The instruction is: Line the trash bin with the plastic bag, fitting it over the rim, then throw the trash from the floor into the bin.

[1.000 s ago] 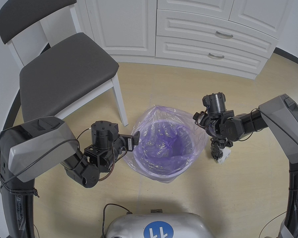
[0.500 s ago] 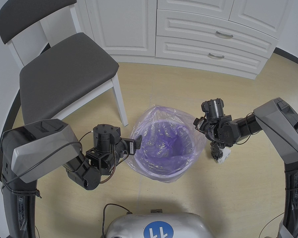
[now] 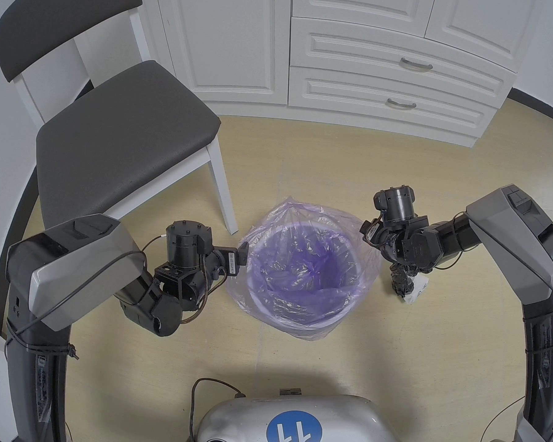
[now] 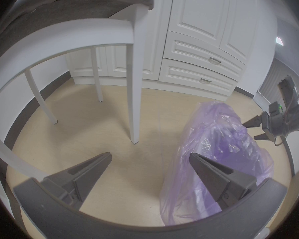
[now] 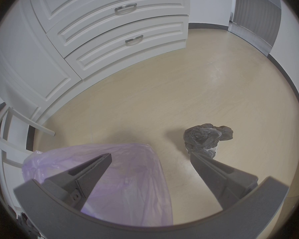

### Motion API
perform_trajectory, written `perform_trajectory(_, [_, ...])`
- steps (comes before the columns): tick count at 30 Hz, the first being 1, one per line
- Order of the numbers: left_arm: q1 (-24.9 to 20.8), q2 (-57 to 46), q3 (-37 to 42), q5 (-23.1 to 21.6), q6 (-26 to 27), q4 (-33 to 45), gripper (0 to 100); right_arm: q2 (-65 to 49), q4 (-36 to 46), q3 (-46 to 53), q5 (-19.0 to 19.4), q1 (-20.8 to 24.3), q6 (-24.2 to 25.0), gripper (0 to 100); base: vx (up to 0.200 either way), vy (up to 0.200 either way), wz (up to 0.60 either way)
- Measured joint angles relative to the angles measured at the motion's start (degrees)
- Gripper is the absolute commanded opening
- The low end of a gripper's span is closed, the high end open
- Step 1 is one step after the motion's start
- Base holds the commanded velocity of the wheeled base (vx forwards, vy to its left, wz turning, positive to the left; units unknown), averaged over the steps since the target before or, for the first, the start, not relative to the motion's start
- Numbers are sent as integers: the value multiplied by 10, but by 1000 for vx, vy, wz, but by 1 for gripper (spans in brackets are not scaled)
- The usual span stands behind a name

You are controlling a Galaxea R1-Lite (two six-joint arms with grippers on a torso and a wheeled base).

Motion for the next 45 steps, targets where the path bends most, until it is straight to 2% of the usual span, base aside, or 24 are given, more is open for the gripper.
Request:
perform_trajectory(31, [14, 80, -101, 18, -27, -3, 100, 80, 0, -62, -1, -16, 13, 100, 0, 0, 0])
perform_trajectory(45, [22, 126, -118, 30, -24, 36, 100, 97, 1, -63, -1, -16, 8, 100, 0, 0, 0])
